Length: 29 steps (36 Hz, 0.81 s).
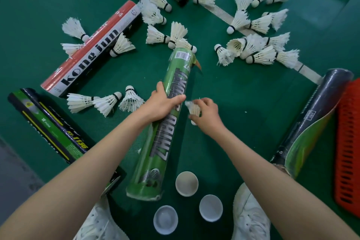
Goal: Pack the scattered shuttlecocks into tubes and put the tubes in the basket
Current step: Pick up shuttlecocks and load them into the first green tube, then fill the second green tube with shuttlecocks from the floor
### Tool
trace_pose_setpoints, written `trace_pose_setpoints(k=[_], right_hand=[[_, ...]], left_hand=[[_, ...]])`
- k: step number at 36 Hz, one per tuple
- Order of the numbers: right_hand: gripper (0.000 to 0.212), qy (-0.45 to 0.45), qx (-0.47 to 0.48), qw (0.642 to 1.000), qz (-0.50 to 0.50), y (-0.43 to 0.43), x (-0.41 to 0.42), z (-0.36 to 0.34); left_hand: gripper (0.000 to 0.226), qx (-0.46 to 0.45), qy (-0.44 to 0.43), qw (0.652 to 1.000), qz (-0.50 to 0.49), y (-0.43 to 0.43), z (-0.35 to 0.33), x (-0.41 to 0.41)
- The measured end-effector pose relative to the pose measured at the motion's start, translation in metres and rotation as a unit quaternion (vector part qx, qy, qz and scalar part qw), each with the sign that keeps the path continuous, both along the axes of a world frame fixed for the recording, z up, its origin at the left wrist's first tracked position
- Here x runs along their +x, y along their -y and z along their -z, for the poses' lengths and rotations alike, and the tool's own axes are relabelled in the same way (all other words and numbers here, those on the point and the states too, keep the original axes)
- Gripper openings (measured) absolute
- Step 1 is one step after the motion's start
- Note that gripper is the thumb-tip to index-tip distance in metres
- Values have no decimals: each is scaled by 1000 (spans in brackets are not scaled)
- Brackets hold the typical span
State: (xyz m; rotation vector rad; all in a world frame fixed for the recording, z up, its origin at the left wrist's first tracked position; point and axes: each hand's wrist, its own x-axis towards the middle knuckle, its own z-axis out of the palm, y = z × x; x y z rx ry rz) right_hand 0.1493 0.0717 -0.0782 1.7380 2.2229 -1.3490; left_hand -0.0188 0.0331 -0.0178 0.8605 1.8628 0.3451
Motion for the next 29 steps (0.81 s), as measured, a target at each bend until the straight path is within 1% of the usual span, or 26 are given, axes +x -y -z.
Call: trace_pose_setpoints(k=[1, 2, 4, 6, 8, 10, 12, 16, 18, 20, 22, 24, 27, 29], right_hand=[[52, 12, 8, 1000, -11, 2, 2, 1], [52, 12, 9, 1000, 3, 2, 4, 0], [45, 18, 12, 999, 49, 0, 12, -4], [37, 56, 26, 996, 59, -1, 25, -8], [34, 87, 11, 994, 59, -2, 39, -11], [35, 94, -25, 994, 59, 0, 53, -13], [37, 72, -46, 995, 56, 4, 62, -13], [40, 38, -59, 996, 53, 12, 72, -14], [36, 14, -58, 996, 64, 13, 77, -15], [26, -29, -40, 995, 90, 11, 83, -18], [21, -60, -7, 990, 123, 7, 91, -24], [19, -61, 38, 985, 155, 0, 100, -28], [20, -30, 96, 977, 187, -10, 117, -29], [24, 17, 140, 970, 200, -15, 131, -28]], left_hand=[[101, -6, 6, 1000, -4, -4, 1, 3], [99, -9, 8, 1000, -5, -9, 2, 6], [94, -13, 7, 1000, -2, -16, 5, 15], [94, -22, 10, 1000, 11, -23, 8, 27], [93, -27, 6, 999, 29, -28, 8, 40], [94, -27, -1, 999, 39, -33, 9, 54], [95, -26, -12, 999, 44, -37, 14, 67], [95, -28, -49, 997, 48, -39, 24, 82], [96, -27, -49, 998, 42, -37, 26, 84], [97, -17, -52, 998, 37, -35, 26, 85], [97, 0, -84, 995, 48, -32, 24, 89], [95, 24, -142, 986, 86, -28, 22, 96], [85, 69, -227, 959, 157, -26, 24, 107], [75, 97, -269, 933, 219, -27, 22, 115]])
